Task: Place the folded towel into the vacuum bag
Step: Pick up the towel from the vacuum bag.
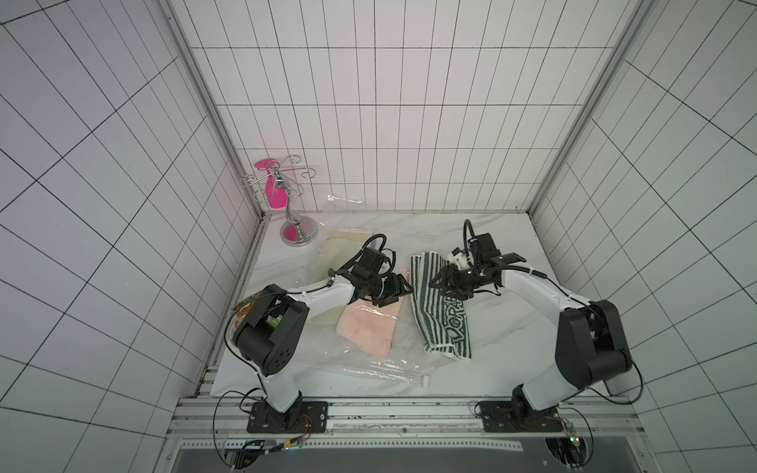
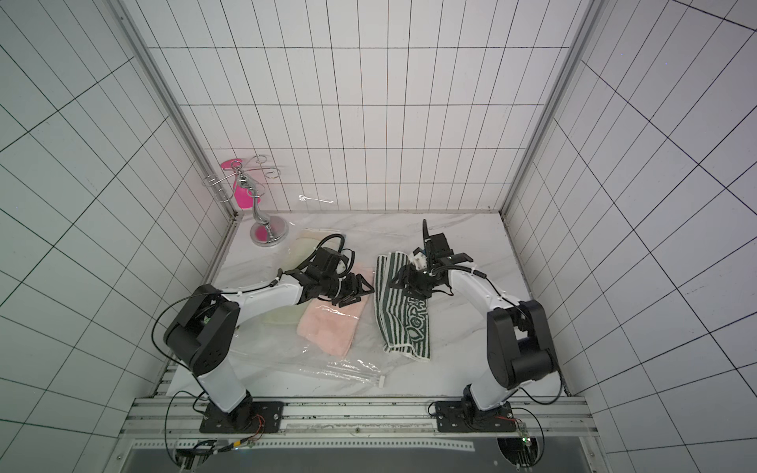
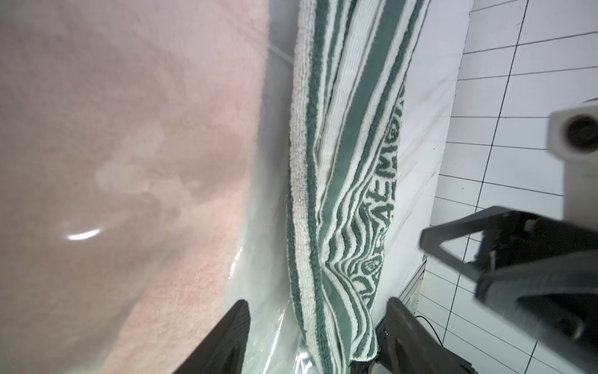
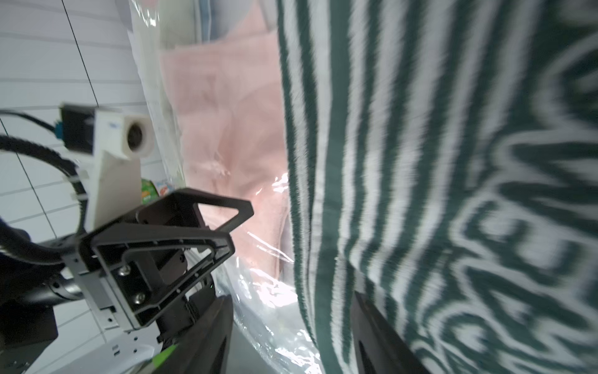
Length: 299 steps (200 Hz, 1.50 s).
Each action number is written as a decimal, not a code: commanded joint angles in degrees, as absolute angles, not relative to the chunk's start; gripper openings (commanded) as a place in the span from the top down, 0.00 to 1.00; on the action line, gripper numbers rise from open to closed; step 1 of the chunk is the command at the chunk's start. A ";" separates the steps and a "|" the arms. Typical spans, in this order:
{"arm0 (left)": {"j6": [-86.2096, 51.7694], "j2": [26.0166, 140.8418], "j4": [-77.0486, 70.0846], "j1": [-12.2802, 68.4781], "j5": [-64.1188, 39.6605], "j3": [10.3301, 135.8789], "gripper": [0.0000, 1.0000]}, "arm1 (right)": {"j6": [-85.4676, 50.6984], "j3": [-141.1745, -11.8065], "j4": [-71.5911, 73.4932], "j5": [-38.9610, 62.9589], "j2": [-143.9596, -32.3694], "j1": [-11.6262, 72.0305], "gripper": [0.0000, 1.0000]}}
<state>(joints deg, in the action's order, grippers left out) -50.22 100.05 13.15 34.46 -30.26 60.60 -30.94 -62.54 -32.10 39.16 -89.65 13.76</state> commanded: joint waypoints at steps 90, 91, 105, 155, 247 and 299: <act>-53.15 107.99 3.19 39.65 -29.52 61.51 0.47 | -27.33 -56.21 -32.16 32.96 -102.04 3.57 0.48; -53.03 108.09 3.22 39.69 -29.40 61.52 0.47 | -27.33 -56.14 -32.07 32.96 -102.17 3.63 0.48; -51.37 109.73 3.05 39.67 -28.17 61.78 0.54 | -28.20 -55.30 -29.99 32.39 -102.93 4.17 0.56; -48.26 109.24 2.54 39.68 -28.85 64.23 1.00 | -28.07 -55.48 -30.51 32.22 -94.26 5.53 0.97; -41.44 106.77 6.86 44.25 -22.00 67.50 1.00 | -36.36 -68.36 -34.21 22.95 -94.24 22.68 0.97; -43.27 104.82 -3.99 43.60 -23.70 61.04 0.95 | -46.36 -61.10 -11.04 40.31 -98.61 20.65 0.53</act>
<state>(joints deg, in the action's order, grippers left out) -42.63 107.53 3.53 43.86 -22.72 63.26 -39.99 -64.47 -24.82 29.12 -96.27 21.58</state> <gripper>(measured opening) 0.053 0.398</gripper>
